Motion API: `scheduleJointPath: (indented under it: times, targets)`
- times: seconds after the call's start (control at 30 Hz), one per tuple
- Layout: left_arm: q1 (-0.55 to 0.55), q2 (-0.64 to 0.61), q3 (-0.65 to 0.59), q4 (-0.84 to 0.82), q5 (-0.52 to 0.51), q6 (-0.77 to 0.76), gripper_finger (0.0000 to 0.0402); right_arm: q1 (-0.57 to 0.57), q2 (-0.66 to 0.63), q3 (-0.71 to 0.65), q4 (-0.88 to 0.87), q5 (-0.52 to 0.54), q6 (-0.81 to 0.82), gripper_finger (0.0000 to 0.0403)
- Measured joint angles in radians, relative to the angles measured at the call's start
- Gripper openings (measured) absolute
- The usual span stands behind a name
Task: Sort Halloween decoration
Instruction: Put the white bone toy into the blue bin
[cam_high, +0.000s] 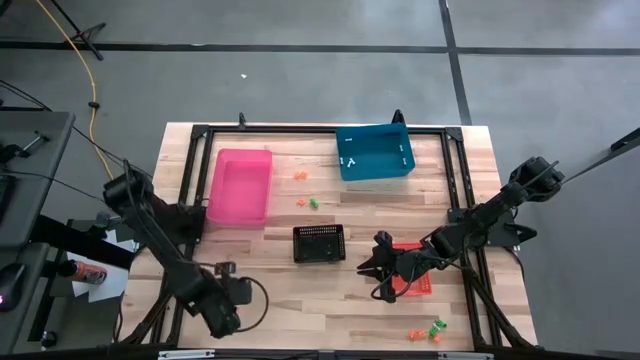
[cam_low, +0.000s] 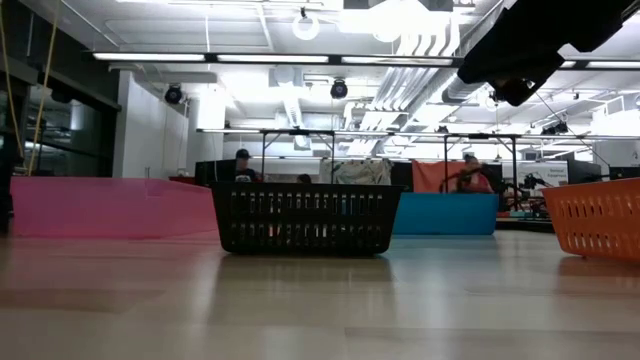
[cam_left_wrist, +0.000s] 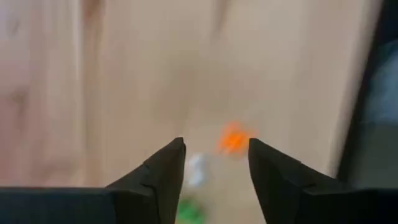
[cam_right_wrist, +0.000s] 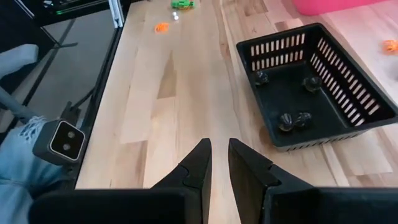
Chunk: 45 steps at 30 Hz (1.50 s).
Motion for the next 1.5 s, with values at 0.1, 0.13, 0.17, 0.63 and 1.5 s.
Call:
scheduleJointPath:
  times: [0.1, 0.13, 0.17, 0.63, 1.5]
  targets:
    - [-0.018, 0.031, -0.004, -0.05, 0.009, 0.006, 0.0173, 0.0, 0.0, 0.0, -0.006, 0.007, -0.013, 0.0049]
    - [-0.026, 0.036, -0.011, -0.054, -0.004, 0.011, 0.0173, 0.0, 0.0, 0.0, -0.008, 0.012, -0.014, 0.0049]
    - [-0.038, 0.043, -0.018, -0.059, -0.02, 0.019, 0.0173, 0.0, 0.0, 0.0, -0.013, 0.016, -0.014, 0.0049]
    - [-0.136, 0.139, -0.045, -0.012, -0.046, -0.092, 0.0152, 0.0, 0.0, 0.0, -0.092, 0.035, -0.014, 0.0049]
    - [-0.086, 0.156, -0.14, 0.139, 0.049, -0.032, 0.0101, 0.0, 0.0, 0.0, -0.092, 0.055, -0.014, 0.0049]
